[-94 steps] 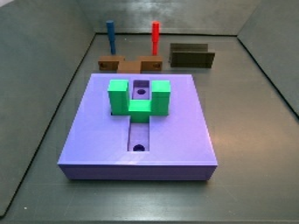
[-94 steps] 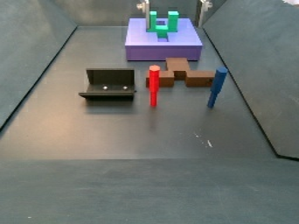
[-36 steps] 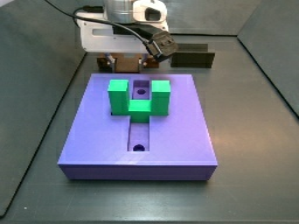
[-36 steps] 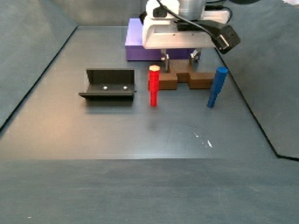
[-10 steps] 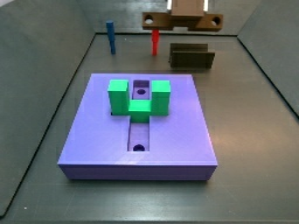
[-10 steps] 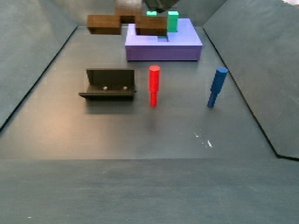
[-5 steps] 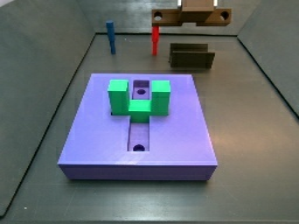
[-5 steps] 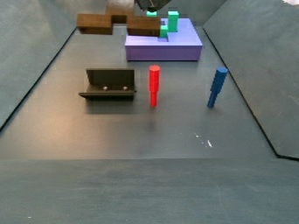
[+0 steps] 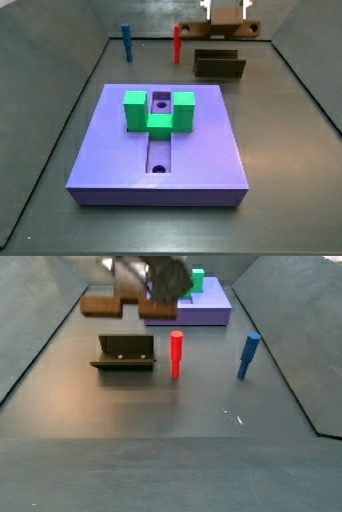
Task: Pick up the brown object. Move up. Place the brown object on the fixture. Regrasp the brown object. Move to above the board. Insert the brown object.
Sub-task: Place the brown object on the fixture.
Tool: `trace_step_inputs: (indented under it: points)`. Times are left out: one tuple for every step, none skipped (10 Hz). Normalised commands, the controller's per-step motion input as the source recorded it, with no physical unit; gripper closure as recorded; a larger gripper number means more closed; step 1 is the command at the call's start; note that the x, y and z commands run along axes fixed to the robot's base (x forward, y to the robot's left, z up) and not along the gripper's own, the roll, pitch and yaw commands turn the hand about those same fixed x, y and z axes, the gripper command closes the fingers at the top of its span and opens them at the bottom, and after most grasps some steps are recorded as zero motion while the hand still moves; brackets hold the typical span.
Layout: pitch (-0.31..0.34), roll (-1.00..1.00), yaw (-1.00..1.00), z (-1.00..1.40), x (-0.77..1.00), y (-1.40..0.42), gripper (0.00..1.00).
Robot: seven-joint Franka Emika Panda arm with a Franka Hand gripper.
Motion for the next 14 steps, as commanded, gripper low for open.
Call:
trace_step_inputs:
  points:
    - [0.000,-0.05,-0.01,-0.01,0.00,0.03,1.00]
    - [0.000,0.00,0.00,0.00,0.00,0.03,1.00]
    - [0.000,0.00,0.07,-0.15,0.00,0.00,1.00]
    - [-0.211,-0.05,0.00,-0.42,-0.08,0.00,1.00]
    - [-0.180,-0.10,0.00,-0.43,0.01,0.00,1.00]
    - [-0.057,-0.07,0.00,-0.31,0.09,0.00,1.00]
    - [0.000,-0.05,0.00,-0.10,0.07,0.03,1.00]
    - [0.000,0.00,0.00,-0.04,0.00,0.15,1.00]
    - [0.000,0.03,0.00,-0.05,0.00,0.21,1.00]
    - [0.000,0.15,0.10,-0.14,0.09,0.23,1.00]
    - [0.000,0.11,0.10,-0.20,0.14,0.12,1.00]
    - [0.000,0.13,0.01,-0.25,0.16,0.00,1.00]
    - [0.000,0.16,0.00,-0.26,0.15,0.00,1.00]
    - [0.000,0.21,0.00,-0.22,0.10,0.08,1.00]
